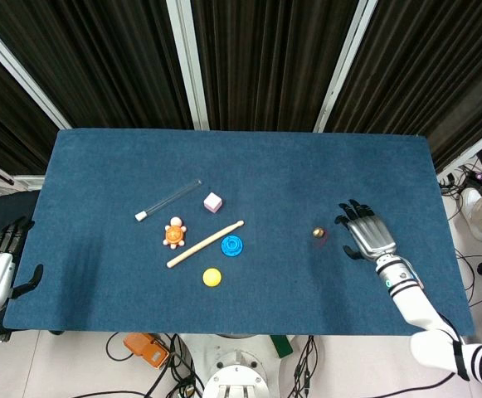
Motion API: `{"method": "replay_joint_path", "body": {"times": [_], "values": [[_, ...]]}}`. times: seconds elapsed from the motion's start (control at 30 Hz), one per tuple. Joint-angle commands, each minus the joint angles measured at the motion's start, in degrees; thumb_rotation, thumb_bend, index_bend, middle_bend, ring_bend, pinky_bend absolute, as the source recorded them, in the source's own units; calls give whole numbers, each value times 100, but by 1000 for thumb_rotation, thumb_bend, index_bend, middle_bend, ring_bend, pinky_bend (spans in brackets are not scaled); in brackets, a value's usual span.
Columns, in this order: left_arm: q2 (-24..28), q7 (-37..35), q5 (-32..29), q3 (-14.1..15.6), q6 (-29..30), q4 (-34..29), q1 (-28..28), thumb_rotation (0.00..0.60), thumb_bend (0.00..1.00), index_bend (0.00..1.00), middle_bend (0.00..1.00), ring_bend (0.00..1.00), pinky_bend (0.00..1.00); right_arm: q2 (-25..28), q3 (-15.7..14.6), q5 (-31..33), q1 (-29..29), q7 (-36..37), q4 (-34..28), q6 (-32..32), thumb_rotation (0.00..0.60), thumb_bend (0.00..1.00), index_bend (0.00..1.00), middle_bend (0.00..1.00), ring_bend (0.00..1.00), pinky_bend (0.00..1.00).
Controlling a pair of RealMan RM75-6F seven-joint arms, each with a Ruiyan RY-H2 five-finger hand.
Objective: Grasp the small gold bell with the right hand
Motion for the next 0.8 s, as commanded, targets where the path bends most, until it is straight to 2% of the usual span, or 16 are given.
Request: {"method": "replay_joint_path", "body": {"times": [0.03,0.23,0.8], "values": [[6,1,-10,-3,-12,-4,-4,600,389,66,0,36,162,-190,92,190,181,-8,257,-126,600,420,381,143,72,165],[11,12,-17,4,-35,1,-7,600,389,66,0,36,163,-457,92,418,424,66,662,-303,600,420,403,140,72,164],[18,40,-46,13,-83,10,-15,600,389,66,0,36,162,-977,-42,432,864,346,1289,-545,600,419,441,139,72,164]]}}
